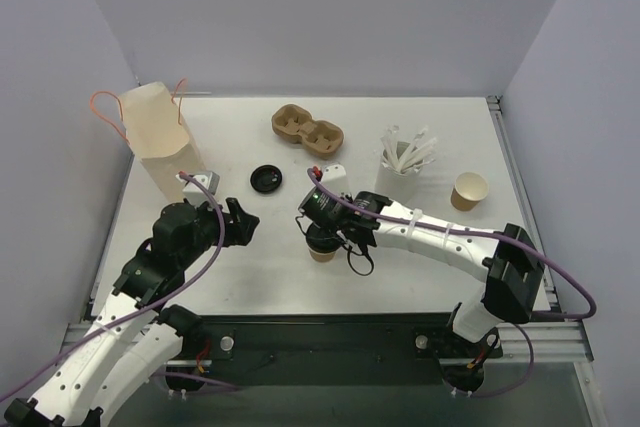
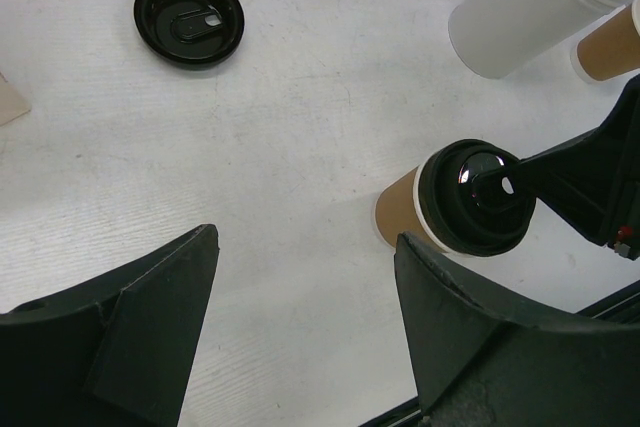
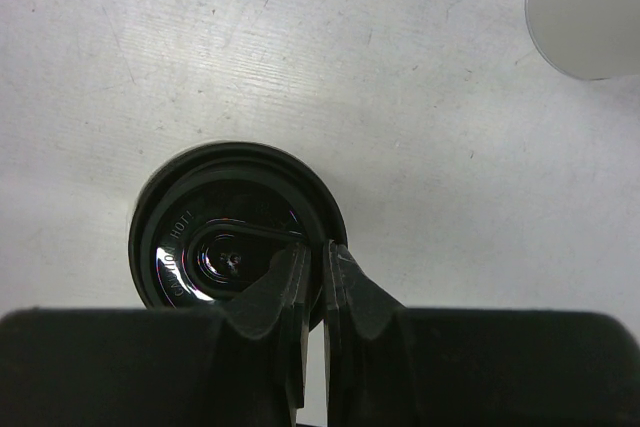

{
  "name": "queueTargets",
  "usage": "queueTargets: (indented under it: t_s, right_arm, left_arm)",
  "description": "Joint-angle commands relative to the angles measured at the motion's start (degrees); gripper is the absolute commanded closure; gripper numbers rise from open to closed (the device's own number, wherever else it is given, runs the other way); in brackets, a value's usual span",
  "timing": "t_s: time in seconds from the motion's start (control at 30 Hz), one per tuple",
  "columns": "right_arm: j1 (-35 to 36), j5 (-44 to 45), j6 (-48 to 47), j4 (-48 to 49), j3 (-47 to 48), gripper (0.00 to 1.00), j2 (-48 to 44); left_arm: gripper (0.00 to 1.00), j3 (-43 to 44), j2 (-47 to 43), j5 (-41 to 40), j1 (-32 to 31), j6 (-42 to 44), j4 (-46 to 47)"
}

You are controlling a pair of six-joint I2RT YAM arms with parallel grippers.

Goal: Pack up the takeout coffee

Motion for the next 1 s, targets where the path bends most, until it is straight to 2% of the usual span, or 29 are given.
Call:
queueTargets:
  t_s: [0.0, 0.63, 0.77, 0.87, 0.9, 0.97]
  right_arm:
    - [0.5, 2.6, 0.3, 2.0, -2.3, 1.00, 0.6]
    - [1.6, 3.3, 2.3, 4.9, -5.2, 1.00, 1.7]
    - [2.2, 4.4, 3.8, 5.0, -6.7, 1.00, 2.0]
    - [2.5, 5.1, 4.6, 5.3, -7.6, 1.00, 2.1]
    - [2.7, 5.3, 4.8, 5.6, -7.9, 1.00, 2.2]
    - [2.9, 5.3, 5.0, 5.6, -8.4, 1.00, 2.2]
  left_arm:
    - [0.19, 0.7, 0.2, 0.1, -0.2, 0.5, 0.5]
    - [0.20, 0.0, 0.3, 0.9, -0.3, 0.0, 1.9]
    - [0.23, -1.3, 2.5, 7.2, -0.3, -2.9, 4.2]
    - [0.27, -5.3, 5.4, 14.5, -0.3, -9.8, 10.9]
    - [0.29, -8.2, 6.2, 17.1, -0.4, -11.4, 15.7]
    - [0.30, -10.8, 8.8, 19.5, -0.4, -14.9, 20.7]
